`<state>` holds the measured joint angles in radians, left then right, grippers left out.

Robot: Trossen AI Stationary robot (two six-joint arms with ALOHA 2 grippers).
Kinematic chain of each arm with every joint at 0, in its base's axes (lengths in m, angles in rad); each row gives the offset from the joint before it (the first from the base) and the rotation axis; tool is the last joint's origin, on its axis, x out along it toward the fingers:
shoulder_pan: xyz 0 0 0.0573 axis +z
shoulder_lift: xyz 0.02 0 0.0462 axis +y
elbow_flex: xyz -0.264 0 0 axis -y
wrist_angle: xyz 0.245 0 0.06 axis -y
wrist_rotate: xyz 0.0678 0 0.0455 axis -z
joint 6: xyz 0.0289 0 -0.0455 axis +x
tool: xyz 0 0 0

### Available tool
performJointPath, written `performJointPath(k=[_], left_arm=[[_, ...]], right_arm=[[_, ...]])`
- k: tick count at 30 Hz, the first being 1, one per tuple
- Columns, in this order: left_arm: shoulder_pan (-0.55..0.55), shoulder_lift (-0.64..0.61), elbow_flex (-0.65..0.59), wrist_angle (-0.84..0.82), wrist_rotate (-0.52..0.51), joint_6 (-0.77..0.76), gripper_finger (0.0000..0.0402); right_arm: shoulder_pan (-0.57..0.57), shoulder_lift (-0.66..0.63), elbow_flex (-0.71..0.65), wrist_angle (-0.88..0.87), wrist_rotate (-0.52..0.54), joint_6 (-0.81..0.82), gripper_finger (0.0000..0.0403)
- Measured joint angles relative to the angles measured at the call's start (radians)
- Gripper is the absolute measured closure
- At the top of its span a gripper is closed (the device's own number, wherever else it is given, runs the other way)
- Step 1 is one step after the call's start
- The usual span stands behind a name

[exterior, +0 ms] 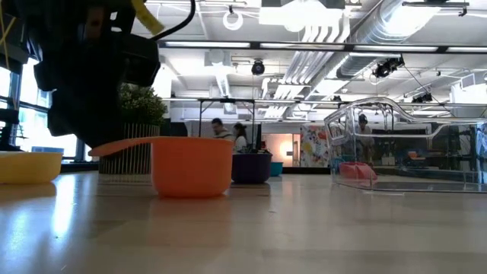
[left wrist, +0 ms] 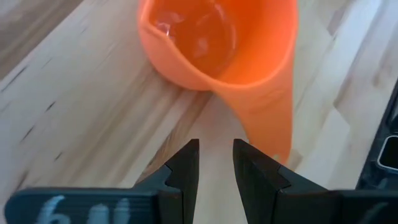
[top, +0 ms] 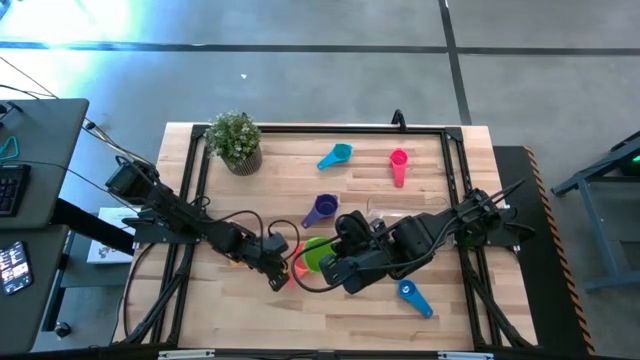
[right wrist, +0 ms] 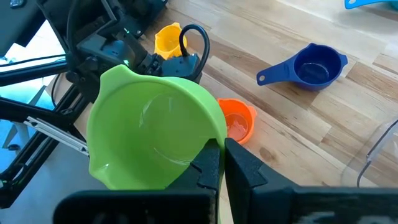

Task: Nest measuring cups in basket
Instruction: Stack the green measuring cup on top of the orange measuring cup

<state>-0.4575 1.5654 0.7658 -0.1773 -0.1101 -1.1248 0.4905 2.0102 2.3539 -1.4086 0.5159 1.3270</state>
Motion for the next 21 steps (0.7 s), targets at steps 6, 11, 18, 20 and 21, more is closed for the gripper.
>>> performJointPath(k=[6, 11, 18, 20, 21], left_arm=[[-0.002, 0.0, 0.0, 0.019, 0.0, 0.0, 0.0314], [-0.002, 0.0, 0.0, 0.029, -0.001, 0.001, 0.0314], [-0.002, 0.0, 0.0, 0.085, -0.006, 0.003, 0.0314], [-0.002, 0.0, 0.0, 0.092, -0.008, 0.003, 0.0314], [-0.002, 0.0, 0.0, 0.095, -0.008, 0.003, 0.0314]], right_arm=[[0.0, 0.0, 0.0, 0.003, 0.0, 0.0, 0.0402], [0.0, 0.0, 0.0, 0.003, 0.0, 0.0, 0.0402], [0.0, 0.0, 0.0, 0.003, 0.005, 0.0, 0.0402], [0.0, 0.0, 0.0, 0.004, 0.005, 0.0, 0.0402], [0.0, 0.0, 0.0, 0.004, 0.005, 0.0, 0.0402]])
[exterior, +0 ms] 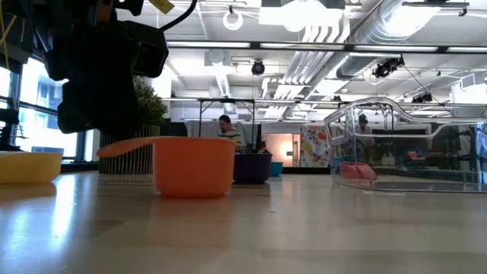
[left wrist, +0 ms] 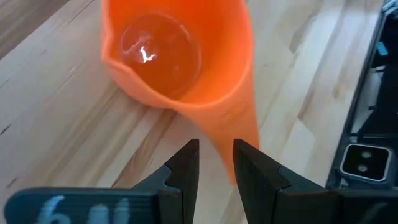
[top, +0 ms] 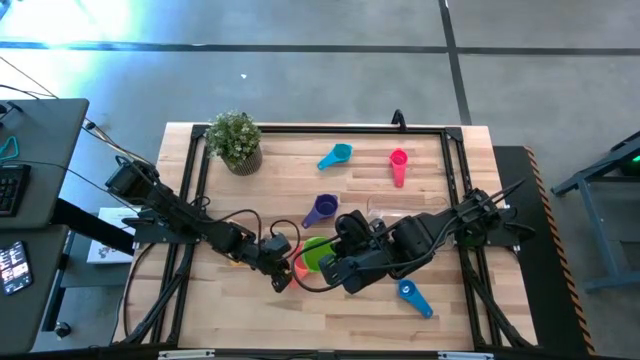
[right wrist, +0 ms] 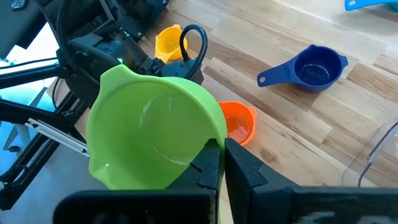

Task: Nest measuring cups in basket
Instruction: Stack the green measuring cup on top of the orange measuring cup

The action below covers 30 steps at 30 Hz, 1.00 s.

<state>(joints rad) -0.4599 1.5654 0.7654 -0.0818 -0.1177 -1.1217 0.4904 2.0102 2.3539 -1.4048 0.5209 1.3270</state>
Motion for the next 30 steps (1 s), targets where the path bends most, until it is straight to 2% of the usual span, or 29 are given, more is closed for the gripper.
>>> performJointPath(k=[9, 17, 25, 30], left_arm=[[0.0, -0.013, 0.007, -0.039, 0.041, 0.051, 0.0314], [0.002, -0.016, 0.009, -0.109, 0.016, 0.052, 0.0314], [0.002, 0.043, 0.009, -0.055, 0.001, 0.033, 0.0314], [0.001, 0.077, 0.009, 0.009, 0.026, 0.022, 0.0314]], right_arm=[[0.0, 0.0, 0.0, 0.001, -0.002, 0.008, 0.0402], [0.0, 0.0, 0.0, 0.01, -0.009, 0.008, 0.0402], [0.0, 0.0, 0.0, 0.01, -0.015, 0.008, 0.0402], [0.0, 0.0, 0.0, 0.004, -0.018, 0.008, 0.0402]])
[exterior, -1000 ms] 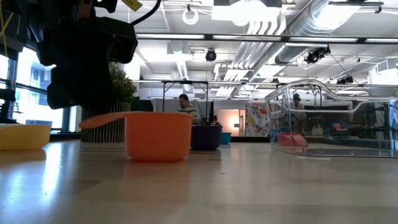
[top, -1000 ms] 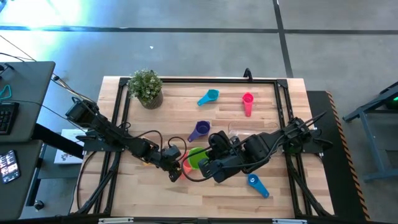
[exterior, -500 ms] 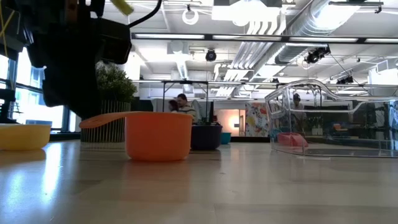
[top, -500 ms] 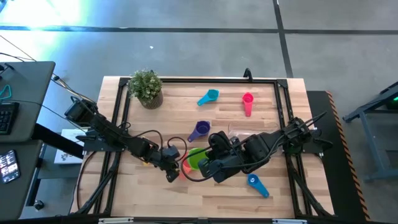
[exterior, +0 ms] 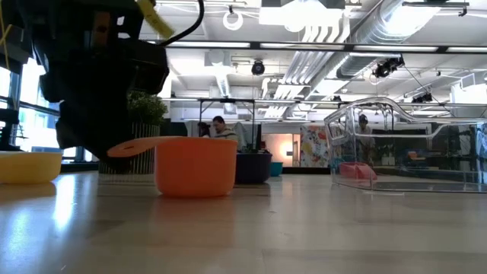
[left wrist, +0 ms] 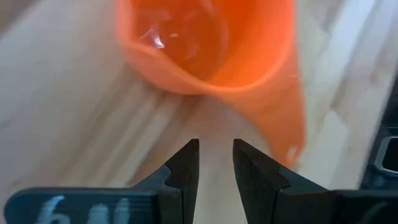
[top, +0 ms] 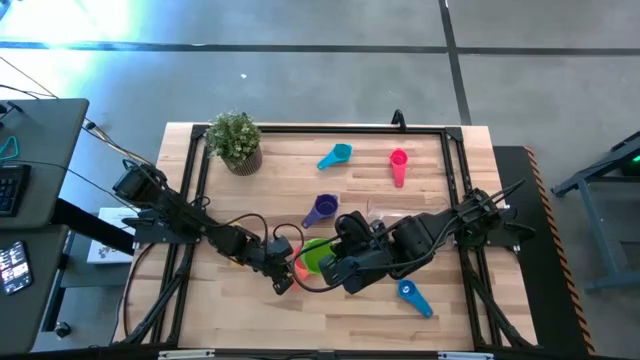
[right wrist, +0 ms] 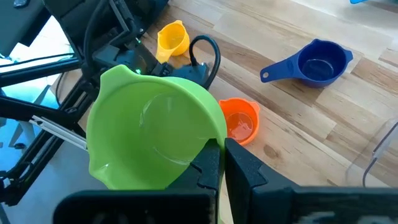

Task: Nest measuring cups in basket
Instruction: Stack the green measuring cup on top of the orange measuring cup

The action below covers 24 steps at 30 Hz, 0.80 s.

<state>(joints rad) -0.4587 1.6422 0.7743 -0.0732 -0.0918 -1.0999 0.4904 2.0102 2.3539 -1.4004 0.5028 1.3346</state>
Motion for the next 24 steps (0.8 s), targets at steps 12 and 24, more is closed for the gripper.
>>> performJointPath(k=[12, 24], left_arm=[[0.0, 0.019, 0.0, 0.091, 0.003, -0.016, 0.0314], [0.0, -0.002, 0.0, 0.097, 0.106, 0.04, 0.0314]], right_arm=[[0.0, 0.0, 0.0, -0.014, -0.002, 0.0, 0.0402], [0.0, 0.0, 0.0, -0.013, -0.002, 0.03, 0.0402]])
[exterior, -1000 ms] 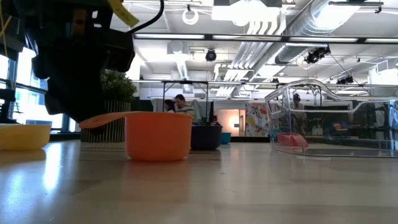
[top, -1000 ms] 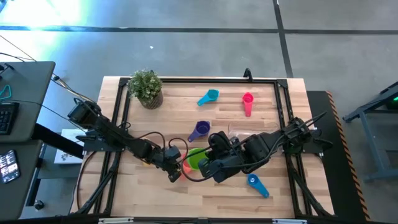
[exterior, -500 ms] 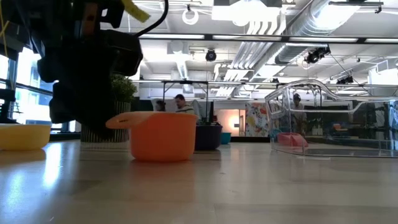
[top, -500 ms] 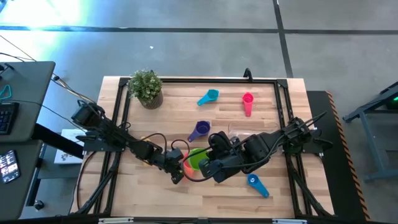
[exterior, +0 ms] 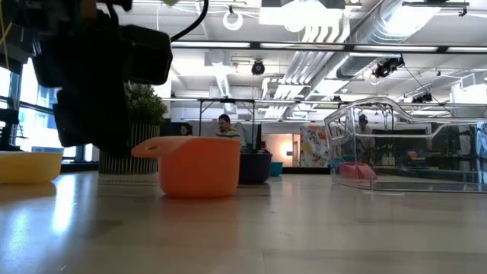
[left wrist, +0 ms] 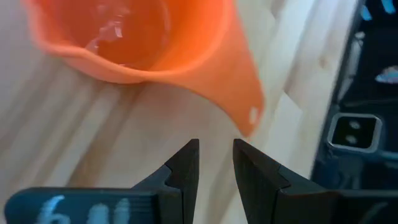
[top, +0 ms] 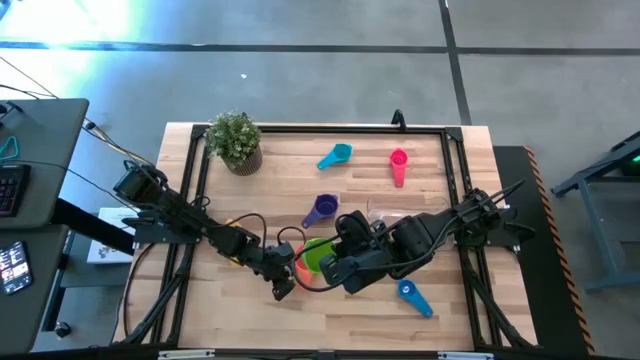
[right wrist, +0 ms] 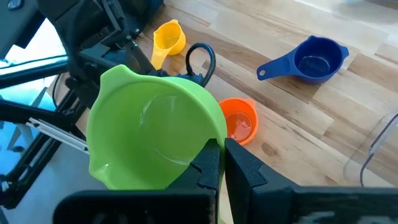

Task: Nest measuring cups in basket
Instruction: Stack the green measuring cup on top of the orange measuring cup

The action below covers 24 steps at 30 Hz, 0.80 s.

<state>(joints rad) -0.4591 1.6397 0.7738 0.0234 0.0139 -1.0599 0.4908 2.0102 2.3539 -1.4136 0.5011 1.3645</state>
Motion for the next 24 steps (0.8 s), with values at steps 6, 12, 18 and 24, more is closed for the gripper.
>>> performJointPath(k=[6, 12, 18, 24], left_arm=[[0.0, -0.11, 0.0, -0.008, 0.008, 0.09, 0.0314], [0.002, -0.284, 0.0, -0.035, 0.003, 0.235, 0.0314], [0.002, -0.464, 0.0, -0.117, 0.002, 0.348, 0.0314], [0.002, -0.647, 0.0, -0.245, 0.001, 0.401, 0.0314]], right_arm=[[0.016, 0.0, 0.0, -0.001, 0.012, 0.082, 0.0402], [0.028, 0.005, 0.0, -0.003, 0.051, 0.234, 0.0402], [0.03, 0.014, -0.061, 0.037, 0.08, 0.421, 0.0402], [0.033, 0.015, -0.19, 0.145, 0.137, 0.617, 0.0402]])
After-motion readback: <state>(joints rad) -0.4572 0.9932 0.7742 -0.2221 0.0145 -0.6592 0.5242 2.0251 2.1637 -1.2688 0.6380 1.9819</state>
